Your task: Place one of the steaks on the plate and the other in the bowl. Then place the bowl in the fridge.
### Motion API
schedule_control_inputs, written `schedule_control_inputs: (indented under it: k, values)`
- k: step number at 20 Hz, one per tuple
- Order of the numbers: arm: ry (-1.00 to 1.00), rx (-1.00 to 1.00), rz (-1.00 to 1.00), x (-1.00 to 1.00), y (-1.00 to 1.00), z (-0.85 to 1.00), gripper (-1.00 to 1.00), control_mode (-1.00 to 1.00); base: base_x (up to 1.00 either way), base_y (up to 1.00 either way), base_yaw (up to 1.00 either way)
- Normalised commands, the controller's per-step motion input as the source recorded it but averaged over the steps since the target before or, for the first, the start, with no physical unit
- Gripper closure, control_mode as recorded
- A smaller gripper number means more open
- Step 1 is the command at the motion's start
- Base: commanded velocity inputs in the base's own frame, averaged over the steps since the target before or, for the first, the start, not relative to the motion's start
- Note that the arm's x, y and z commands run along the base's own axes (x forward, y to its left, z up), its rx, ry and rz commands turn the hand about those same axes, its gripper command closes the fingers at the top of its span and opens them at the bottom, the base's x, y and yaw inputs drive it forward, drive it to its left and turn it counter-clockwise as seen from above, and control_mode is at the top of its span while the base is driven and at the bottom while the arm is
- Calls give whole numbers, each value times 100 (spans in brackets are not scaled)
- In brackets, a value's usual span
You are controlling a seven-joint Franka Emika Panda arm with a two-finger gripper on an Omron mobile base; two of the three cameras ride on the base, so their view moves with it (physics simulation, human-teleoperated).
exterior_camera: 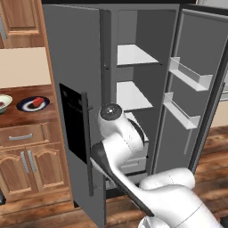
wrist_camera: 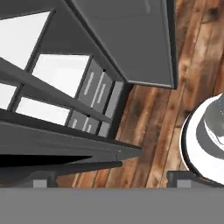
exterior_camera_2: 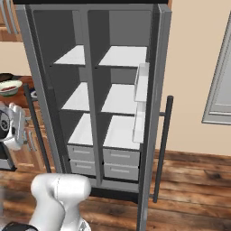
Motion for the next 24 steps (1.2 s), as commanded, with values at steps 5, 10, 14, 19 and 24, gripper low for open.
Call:
schedule_control_inputs:
  k: [5,10,14,19,24]
  values:
    - [-3,79,-19,0,-99,21,-100,-100,0,0,0]
    - [-2,54,-16,10,-65,9,-100,-100,0,0,0]
    - [0,23,-4,69,-8,-11,-100,-100,0,0,0]
    - [0,1,3,27,8,-18,-100,-100,0,0,0]
    - [5,-2,4,41,4,-1,-100,-100,0,0,0]
